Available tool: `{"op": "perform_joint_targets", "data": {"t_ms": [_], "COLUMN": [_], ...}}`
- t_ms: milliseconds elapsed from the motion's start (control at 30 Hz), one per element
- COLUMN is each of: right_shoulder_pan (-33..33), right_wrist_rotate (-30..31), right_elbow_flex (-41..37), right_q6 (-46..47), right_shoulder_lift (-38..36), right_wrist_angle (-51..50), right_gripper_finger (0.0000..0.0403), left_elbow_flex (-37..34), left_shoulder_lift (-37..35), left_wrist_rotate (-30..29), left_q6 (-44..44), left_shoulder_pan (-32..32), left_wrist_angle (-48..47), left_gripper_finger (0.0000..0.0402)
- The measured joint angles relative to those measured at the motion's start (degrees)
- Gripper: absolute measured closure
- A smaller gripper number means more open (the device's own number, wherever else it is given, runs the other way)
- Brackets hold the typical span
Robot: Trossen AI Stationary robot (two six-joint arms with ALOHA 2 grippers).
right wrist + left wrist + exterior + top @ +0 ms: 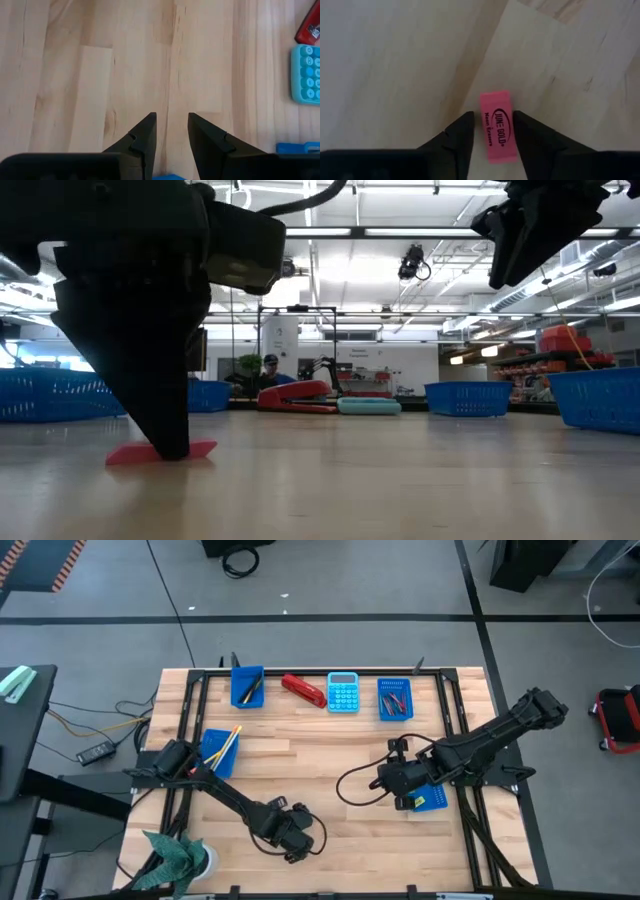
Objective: Sort crayons/erasers/pens/pencils in bins
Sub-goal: Put the pink eraser into the bottom right bin
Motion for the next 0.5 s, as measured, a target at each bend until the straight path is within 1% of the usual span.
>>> {"op": "perform_joint_targets", "data": {"t_ms": [167,300,367,433,500], "right_shoulder_pan": [0.0,0.0,-0.02,0.0,0.0], "right_wrist_rotate": [-0.06,-0.06,0.17,0.32,0.37], "right_elbow_flex": [0.18,3.19,5.54,8.1,10.29], "right_q6": [0.0,0.94,2.1,3.22,4.23], "right_shoulder_lift": [-1.7,-3.8,-5.09,-6.21,-7.58], "right_wrist_angle": [-1.35,-6.0,-8.88,-11.35,-12.65], "right_gripper_finger": [0.0286,0.0286,0.0286,0.0286,0.0286], "left_elbow_flex": [0.94,3.27,4.43,4.33,4.27], "left_shoulder_lift": [0.05,0.19,0.84,0.49,0.59], "left_wrist_rotate": [-3.08,-5.92,-9.94,-13.23,-14.12], "left_q6": [1.66,6.1,8.19,10.98,15.08], "left_shoulder_pan": [0.22,0.89,1.99,3.71,5.68], "left_wrist_angle": [0.13,-1.1,3.83,5.22,11.8], "left_gripper_finger": [0.0308,0.0347,0.0358,0.0364,0.037]}}
